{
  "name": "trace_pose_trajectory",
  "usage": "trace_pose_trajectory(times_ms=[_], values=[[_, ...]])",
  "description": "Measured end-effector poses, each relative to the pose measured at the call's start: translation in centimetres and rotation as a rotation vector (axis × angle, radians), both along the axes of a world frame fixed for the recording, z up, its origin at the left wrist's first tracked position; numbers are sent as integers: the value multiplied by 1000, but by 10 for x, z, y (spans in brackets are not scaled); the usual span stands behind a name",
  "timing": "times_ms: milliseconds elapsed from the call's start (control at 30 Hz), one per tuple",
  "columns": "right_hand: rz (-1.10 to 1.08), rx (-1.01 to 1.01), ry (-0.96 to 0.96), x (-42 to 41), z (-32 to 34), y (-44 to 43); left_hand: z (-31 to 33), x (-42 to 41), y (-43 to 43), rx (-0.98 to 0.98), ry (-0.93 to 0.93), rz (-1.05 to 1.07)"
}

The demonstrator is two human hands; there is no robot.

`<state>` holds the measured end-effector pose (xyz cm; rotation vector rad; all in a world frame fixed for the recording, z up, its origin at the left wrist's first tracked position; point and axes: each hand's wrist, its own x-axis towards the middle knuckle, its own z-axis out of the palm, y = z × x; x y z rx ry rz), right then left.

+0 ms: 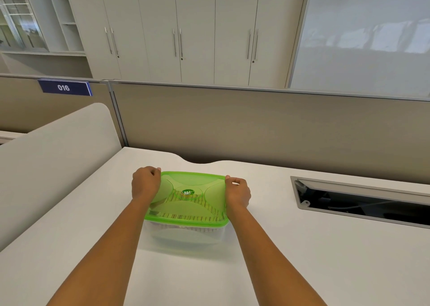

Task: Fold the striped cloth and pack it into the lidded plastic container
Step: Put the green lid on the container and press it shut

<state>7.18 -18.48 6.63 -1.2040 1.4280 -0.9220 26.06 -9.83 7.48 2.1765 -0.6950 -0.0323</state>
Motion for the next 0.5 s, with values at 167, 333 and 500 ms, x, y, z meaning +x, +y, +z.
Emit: trace_pose_trajectory(times_ms=[167,333,500], values=[[49,-14,17,-7,1,4,5,-4,4,-3,13,47],[122,-24,60,-19,7,16,12,-12,14,-35,16,23],[198,-23,96,-40,12,42,20,-27,32,17,1,-34]])
